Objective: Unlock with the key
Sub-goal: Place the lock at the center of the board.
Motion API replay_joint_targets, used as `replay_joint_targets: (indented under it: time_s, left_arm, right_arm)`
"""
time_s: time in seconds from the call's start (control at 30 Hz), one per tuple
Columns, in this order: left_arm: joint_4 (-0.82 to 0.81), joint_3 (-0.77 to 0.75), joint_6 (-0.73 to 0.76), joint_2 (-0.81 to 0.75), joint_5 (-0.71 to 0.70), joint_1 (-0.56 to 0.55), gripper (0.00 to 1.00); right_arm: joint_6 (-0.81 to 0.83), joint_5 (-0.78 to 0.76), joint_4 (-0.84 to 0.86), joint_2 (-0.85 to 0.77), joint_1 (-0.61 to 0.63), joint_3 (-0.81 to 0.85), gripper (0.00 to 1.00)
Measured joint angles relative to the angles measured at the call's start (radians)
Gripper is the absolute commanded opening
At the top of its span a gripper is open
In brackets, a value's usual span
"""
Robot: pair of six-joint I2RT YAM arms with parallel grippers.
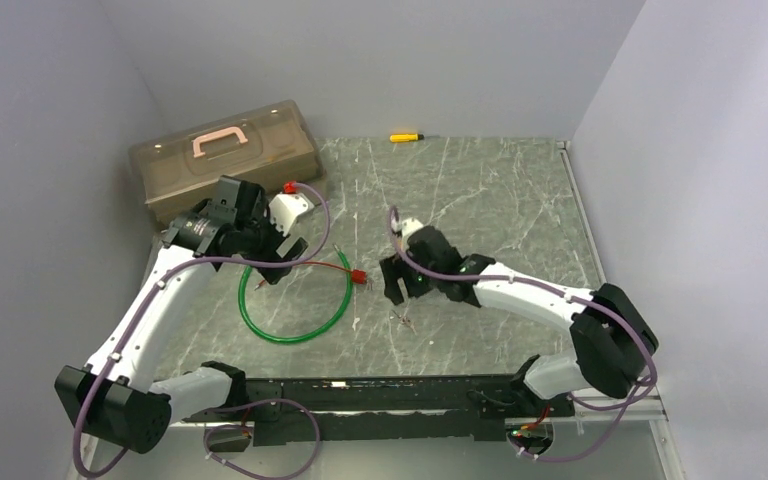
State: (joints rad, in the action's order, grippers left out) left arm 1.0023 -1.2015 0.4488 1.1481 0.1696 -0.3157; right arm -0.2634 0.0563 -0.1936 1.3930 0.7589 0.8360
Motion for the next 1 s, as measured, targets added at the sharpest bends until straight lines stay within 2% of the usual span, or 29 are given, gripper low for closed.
replay_joint_targets:
  time_s: [0.2, 0.4, 0.53, 0.9, 1.0]
  left_arm:
    - [-0.018, 0.055, 0.000, -0.005, 0.015, 0.000, 0.99]
    - [-0.018, 0.090, 0.001, -0.047, 0.017, 0.000, 0.99]
    - [-0.019, 0.098, 0.001, -0.071, 0.020, 0.000, 0.99]
    - [-0.035, 0.145, 0.001, -0.091, 0.018, 0.000, 0.99]
    - [-0.035, 0.150, 0.001, -0.100, 0.019, 0.000, 0.99]
  right_arm:
    - [-0.072, -0.126, -0.098, 0.000, 0.130, -0.082, 0.78]
    - [-0.111, -0.202, -0.100, 0.021, 0.208, -0.102, 0.62]
    - [-0.119, -0.221, -0.088, 0.067, 0.217, -0.103, 0.57]
    - [-0.119, -0.230, -0.042, 0.118, 0.220, -0.104, 0.17]
    - [-0.118, -0.230, -0.040, 0.119, 0.220, -0.103, 0.03]
